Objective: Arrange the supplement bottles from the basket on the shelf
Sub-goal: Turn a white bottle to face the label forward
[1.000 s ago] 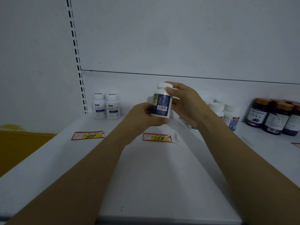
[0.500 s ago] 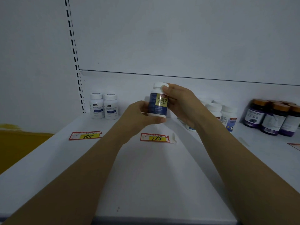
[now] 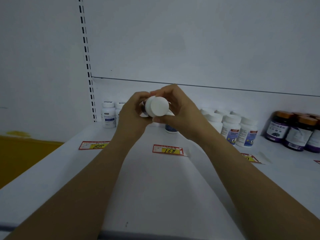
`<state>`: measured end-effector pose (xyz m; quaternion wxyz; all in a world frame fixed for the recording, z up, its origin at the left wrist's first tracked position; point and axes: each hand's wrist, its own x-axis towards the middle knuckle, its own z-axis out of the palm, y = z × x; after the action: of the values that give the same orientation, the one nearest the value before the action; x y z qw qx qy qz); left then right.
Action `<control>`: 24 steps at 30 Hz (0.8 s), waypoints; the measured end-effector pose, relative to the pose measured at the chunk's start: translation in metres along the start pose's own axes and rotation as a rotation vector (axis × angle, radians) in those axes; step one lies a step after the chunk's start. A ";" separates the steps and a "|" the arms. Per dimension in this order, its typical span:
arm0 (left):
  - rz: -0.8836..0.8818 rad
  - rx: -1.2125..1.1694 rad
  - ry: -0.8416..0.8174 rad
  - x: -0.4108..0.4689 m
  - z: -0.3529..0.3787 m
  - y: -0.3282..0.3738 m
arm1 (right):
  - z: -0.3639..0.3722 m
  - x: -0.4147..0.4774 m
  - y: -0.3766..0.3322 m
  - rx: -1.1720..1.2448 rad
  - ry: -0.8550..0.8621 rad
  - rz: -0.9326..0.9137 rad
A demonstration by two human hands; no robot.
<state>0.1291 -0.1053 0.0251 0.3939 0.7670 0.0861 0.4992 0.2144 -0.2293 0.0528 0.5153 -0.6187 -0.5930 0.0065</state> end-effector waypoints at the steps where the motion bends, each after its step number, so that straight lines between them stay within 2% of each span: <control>1: 0.013 0.011 0.003 0.000 -0.001 0.000 | 0.002 0.000 0.000 -0.015 0.013 -0.003; 4: 0.019 0.003 -0.031 -0.001 -0.001 0.002 | 0.000 0.000 -0.002 -0.007 0.044 -0.003; 7: -0.143 -0.049 -0.174 -0.003 -0.002 0.011 | -0.011 -0.001 -0.008 0.138 0.090 0.037; 11: -0.472 -0.145 -0.440 -0.006 -0.001 0.023 | -0.025 0.001 0.001 0.227 0.123 0.327; 14: -0.670 -0.269 -0.518 -0.007 0.000 0.024 | -0.023 0.001 0.006 0.266 0.089 0.597; 17: -0.766 -0.313 -0.557 -0.007 -0.001 0.022 | -0.021 0.001 0.008 0.364 0.105 0.726; 21: -0.795 -0.311 -0.572 -0.006 -0.002 0.020 | -0.021 0.002 0.010 0.366 0.116 0.744; 24: -0.744 -0.310 -0.573 -0.006 -0.002 0.021 | -0.022 0.004 0.012 0.251 0.165 0.645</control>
<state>0.1193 -0.1218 0.0360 0.6627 0.7231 0.1671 0.1005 0.2378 -0.2378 0.0581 0.6050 -0.7042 -0.3182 0.1918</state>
